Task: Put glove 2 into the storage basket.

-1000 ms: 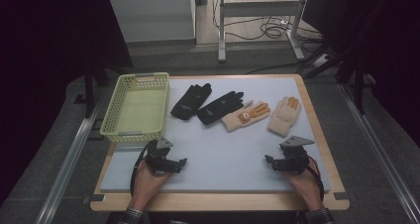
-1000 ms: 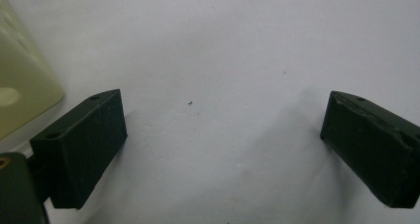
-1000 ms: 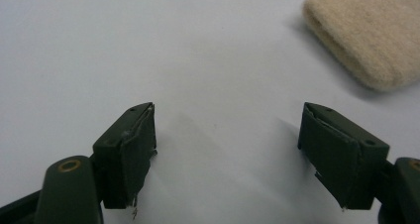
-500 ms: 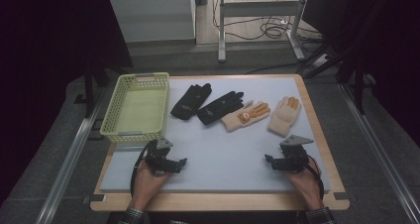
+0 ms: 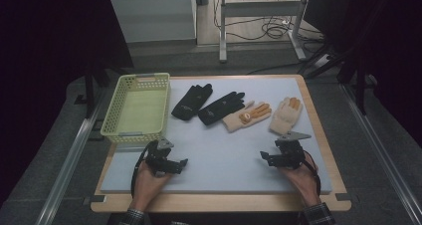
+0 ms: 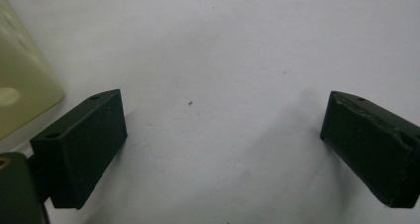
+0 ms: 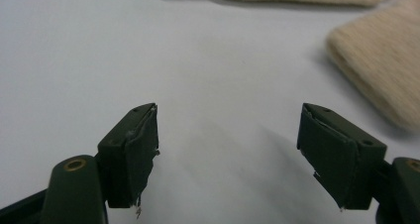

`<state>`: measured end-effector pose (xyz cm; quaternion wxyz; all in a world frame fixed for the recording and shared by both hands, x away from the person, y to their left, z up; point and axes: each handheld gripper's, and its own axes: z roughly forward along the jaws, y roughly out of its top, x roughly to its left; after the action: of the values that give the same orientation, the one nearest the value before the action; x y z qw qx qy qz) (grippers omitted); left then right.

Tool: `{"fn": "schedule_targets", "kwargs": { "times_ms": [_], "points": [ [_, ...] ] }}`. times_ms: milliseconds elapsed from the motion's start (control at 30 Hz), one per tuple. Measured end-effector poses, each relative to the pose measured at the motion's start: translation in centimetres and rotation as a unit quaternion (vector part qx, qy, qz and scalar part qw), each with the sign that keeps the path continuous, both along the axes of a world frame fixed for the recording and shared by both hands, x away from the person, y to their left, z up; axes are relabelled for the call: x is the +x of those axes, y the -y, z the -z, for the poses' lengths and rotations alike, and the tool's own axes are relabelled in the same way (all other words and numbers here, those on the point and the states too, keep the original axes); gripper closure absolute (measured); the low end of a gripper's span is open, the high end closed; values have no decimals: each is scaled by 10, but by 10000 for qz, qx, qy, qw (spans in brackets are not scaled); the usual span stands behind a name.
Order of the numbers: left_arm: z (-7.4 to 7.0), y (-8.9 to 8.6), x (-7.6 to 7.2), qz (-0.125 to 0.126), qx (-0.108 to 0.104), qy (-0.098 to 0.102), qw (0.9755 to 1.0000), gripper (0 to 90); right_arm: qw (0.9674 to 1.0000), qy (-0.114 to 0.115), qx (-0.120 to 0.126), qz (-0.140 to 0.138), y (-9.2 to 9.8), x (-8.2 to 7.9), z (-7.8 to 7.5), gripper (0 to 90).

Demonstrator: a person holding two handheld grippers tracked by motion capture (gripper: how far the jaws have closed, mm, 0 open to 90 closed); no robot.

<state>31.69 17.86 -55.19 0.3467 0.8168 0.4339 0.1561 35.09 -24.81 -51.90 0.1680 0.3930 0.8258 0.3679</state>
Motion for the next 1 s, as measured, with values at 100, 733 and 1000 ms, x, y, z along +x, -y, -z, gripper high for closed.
{"fn": "schedule_targets", "kwargs": {
  "times_ms": [100,733,1000],
  "points": [
    [0,0,0,4,7,4,10000,41,10000,4,7,-33,-9,7,-1,250],
    [0,0,0,1,-1,-3,10000,41,9984,-20,246,-501,-69,53,-19,381],
    [0,0,0,3,4,0,10000,41,9977,3,158,-660,-108,79,-23,443]
  ]
}}
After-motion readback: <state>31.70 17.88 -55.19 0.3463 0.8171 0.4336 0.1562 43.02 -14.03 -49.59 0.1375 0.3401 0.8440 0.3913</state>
